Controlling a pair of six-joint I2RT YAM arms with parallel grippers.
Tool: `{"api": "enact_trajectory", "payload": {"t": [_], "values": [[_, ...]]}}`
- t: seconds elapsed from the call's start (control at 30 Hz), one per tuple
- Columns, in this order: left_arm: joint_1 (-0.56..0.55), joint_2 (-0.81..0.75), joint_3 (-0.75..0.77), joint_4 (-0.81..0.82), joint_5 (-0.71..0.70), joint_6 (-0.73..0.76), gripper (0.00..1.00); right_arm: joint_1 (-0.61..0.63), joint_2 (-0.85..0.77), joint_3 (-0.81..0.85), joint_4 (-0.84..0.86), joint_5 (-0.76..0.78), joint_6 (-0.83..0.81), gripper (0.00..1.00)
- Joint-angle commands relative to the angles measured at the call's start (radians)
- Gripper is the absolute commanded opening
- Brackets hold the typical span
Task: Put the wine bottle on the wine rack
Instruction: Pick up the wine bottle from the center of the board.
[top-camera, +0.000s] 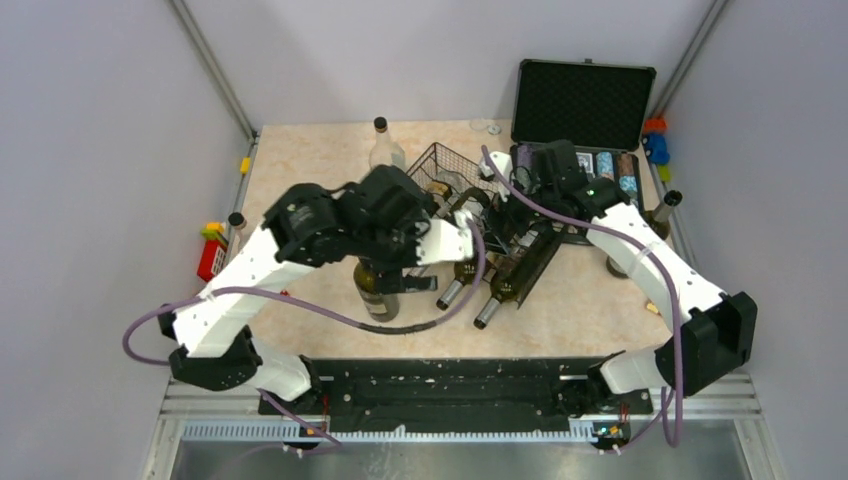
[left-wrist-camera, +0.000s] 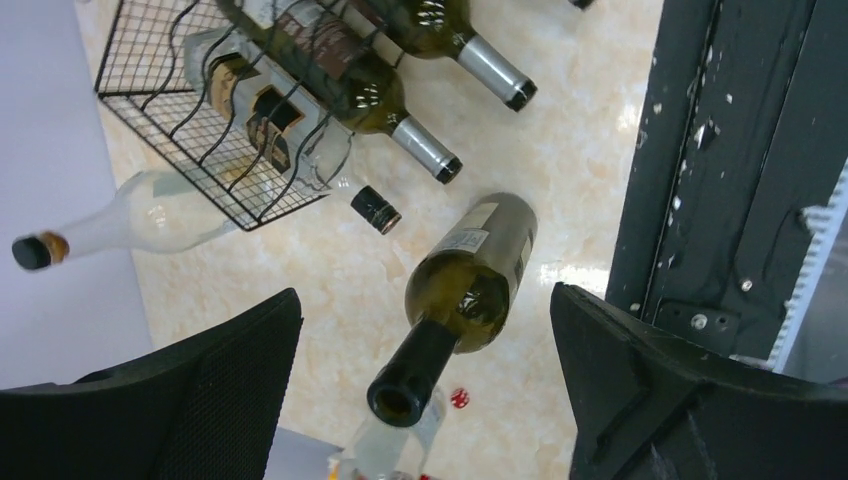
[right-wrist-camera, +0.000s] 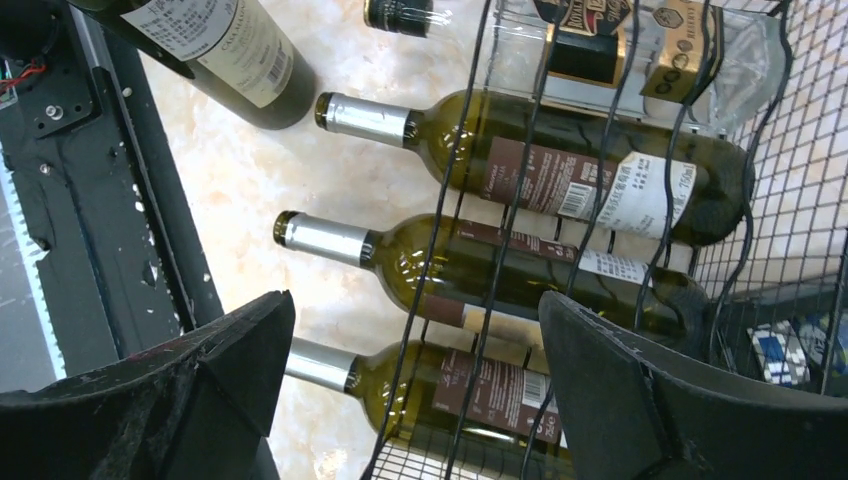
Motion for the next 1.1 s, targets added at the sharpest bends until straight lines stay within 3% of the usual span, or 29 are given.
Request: {"api": "enact_trajectory", "payload": {"t": [0.0,0.17,0.5,1.07], "values": [[-0.126,0.088,0.031,-0.12,-0.142,0.074,0.98,-0.036,-0.083,-0.03,0.078,-0.07,0.015,0.94],[-0.213,0.125,-0.101,-0.132,-0.281,0.125,0.98,-0.048,-0.105,-0.05,0.072,-0.074,0.014,0.94],[-0.213,0.106,-0.283,-0.133,-0.435,0.203,0.99,-0.052,-0.12,-0.078,0.071,-0.084,0.011,0.94],[-0.051,0.042,-0.407,-0.133,-0.49,0.334,0.96,-0.052,-0.075,-0.061,0.071,-0.106,0.012,0.93]]}}
